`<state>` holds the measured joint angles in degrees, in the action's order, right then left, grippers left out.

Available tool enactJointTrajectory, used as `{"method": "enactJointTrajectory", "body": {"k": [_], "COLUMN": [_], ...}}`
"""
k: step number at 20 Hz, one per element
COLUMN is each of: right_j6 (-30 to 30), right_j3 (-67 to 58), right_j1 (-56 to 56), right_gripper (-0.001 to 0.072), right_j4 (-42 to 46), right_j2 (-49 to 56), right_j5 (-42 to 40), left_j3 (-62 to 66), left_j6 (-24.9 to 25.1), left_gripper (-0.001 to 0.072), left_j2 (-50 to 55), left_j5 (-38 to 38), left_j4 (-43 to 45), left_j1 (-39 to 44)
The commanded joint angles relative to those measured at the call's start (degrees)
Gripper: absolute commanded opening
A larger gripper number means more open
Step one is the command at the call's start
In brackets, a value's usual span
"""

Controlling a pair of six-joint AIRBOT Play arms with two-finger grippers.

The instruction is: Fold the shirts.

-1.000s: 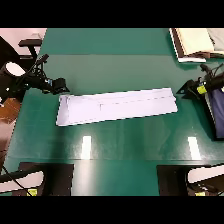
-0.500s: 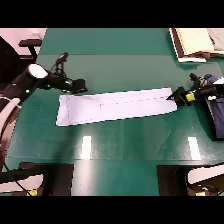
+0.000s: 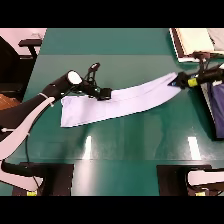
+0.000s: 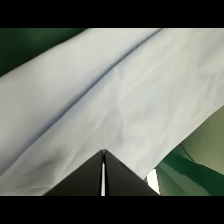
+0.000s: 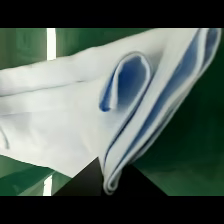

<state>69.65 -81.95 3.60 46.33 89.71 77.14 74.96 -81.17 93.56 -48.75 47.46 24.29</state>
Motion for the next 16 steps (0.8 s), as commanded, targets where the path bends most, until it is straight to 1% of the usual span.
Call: {"method": "enactJointTrajectory", "body": {"k": [1, 4, 7, 13, 16], "right_j6": [2.6, 4.2, 5.7, 6.0, 6.0], "right_j3": [-7.1, -12.5, -16.9, -19.8, -19.8], "right_j1": [-4.7, -10.8, -16.1, -23.0, -25.4], "right_gripper": [0.0016, 0.0017, 0.0017, 0.0017, 0.0017], "right_j4": [-0.3, -0.3, -0.3, -0.4, -0.4], "right_j2": [-6.3, -8.5, -8.6, -8.6, -8.6], "right_j5": [2.0, 2.0, 1.9, 0.7, -0.6], "left_j3": [6.2, 11.4, 13.9, 14.2, 14.3], "left_j6": [-1.4, -1.4, -2.8, -3.7, -3.9], "left_gripper": [0.0025, 0.0025, 0.0025, 0.0026, 0.0025], "left_j2": [5.8, 11.1, 14.0, 14.3, 12.2], "left_j5": [0.4, -1.3, -1.5, -1.0, -5.0], "left_j4": [-0.4, -0.3, -0.3, -0.2, 1.8], "left_j1": [3.5, 5.8, 7.5, 7.8, 5.6]}}
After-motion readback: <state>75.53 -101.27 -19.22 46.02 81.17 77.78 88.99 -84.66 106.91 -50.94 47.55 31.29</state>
